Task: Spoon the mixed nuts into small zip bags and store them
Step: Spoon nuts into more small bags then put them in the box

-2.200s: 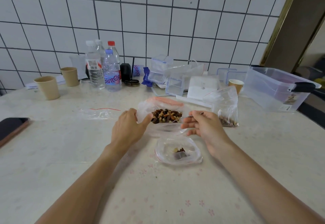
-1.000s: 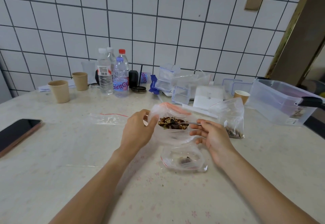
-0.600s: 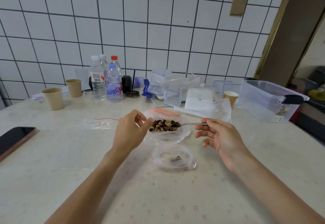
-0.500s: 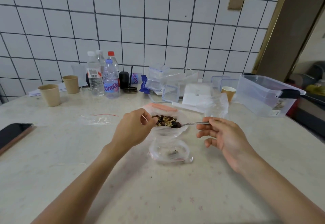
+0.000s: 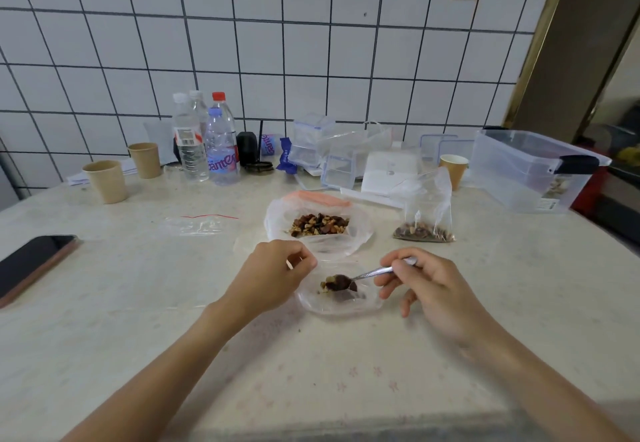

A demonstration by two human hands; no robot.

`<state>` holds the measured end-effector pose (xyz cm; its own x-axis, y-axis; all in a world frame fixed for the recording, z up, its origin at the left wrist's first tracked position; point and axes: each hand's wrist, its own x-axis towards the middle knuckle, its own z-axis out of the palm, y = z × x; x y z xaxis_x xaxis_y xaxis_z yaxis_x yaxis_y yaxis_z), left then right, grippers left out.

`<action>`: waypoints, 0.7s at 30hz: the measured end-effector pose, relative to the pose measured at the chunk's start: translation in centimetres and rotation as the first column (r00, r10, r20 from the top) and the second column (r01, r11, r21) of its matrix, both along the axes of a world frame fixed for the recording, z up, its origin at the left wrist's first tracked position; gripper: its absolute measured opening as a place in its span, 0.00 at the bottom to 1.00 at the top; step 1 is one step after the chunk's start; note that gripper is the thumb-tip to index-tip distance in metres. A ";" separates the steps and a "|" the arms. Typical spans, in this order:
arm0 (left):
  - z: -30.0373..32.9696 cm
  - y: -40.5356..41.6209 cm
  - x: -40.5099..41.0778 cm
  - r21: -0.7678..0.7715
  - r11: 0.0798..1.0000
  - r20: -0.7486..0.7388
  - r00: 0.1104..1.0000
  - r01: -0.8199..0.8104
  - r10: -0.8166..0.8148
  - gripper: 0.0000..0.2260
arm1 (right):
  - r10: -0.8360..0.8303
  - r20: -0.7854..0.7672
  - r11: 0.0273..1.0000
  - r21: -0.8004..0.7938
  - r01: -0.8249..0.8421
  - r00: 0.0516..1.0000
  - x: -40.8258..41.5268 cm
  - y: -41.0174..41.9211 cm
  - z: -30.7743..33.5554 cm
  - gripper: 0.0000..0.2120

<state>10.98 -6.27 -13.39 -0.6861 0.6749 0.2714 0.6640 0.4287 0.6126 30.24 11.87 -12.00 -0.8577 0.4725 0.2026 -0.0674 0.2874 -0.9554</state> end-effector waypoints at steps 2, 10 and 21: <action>0.0 -0.2 0.2 0.028 0.999 -0.006 1.000 0.026 -0.026 0.09 | 0.079 0.035 0.973 0.215 -0.085 0.996 0.3 -0.6 -0.2 0.09; 1.1 -1.0 0.1 0.046 0.999 -0.099 0.995 0.011 -0.006 0.07 | 0.232 0.076 0.503 0.844 -0.186 0.970 1.6 -1.2 1.7 0.14; 0.7 -1.5 -0.8 0.112 0.992 -0.078 0.995 -0.057 0.066 0.11 | -0.022 -0.186 0.999 0.029 0.027 0.982 -0.3 0.4 0.9 0.10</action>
